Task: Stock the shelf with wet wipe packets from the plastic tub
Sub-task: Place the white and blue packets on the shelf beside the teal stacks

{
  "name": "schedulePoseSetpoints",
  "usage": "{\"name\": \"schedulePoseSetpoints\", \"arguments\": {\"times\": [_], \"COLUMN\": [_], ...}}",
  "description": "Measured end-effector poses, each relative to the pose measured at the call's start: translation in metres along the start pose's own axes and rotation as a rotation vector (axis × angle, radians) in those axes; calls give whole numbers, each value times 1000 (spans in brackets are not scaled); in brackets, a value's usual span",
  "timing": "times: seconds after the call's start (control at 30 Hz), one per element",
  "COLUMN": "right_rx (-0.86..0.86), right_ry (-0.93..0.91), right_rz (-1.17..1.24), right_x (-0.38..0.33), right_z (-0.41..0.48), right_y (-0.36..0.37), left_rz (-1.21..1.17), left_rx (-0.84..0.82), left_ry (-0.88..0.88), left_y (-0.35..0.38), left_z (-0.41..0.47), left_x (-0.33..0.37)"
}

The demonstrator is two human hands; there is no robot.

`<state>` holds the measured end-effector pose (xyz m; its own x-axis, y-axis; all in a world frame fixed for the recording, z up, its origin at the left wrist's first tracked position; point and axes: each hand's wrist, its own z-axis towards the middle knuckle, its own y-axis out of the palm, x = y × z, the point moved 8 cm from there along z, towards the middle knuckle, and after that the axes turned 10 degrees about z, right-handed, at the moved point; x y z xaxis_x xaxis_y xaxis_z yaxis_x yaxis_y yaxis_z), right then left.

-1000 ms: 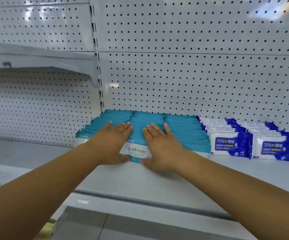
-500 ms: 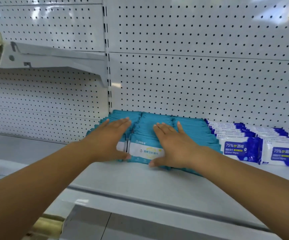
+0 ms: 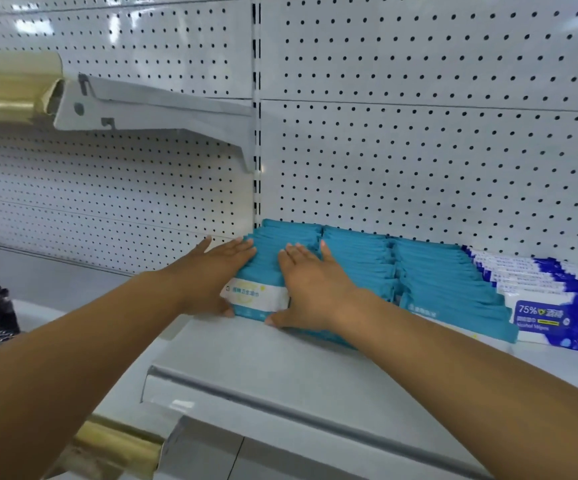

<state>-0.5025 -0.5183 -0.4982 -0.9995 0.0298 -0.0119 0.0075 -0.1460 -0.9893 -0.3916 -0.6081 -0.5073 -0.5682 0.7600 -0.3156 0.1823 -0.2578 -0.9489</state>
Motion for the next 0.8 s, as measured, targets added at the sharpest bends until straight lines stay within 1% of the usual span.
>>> {"name": "schedulePoseSetpoints", "arguments": {"times": [0.13, 0.27, 0.43, 0.53, 0.63, 0.8], "right_rx": [-12, -2, 9, 34, 32, -53], "right_ry": [11, 25, -25, -64, -66, 7], "right_rz": [-33, -22, 19, 55, 60, 27], "right_x": [6, 11, 12, 14, 20, 47], "right_z": [6, 11, 5, -7, -26, -68], "right_y": [2, 6, 1, -14, -28, -30], "left_rz": [6, 64, 48, -26, -70, -63], "left_rx": [75, 105, 35, 5, 29, 120], "left_ry": [14, -3, 2, -2, 17, 85], "left_y": [-2, -2, -7, -16, -31, -50], "left_z": [7, 14, 10, -1, -13, -24], "left_x": [4, 8, 7, 11, 25, 72]}}
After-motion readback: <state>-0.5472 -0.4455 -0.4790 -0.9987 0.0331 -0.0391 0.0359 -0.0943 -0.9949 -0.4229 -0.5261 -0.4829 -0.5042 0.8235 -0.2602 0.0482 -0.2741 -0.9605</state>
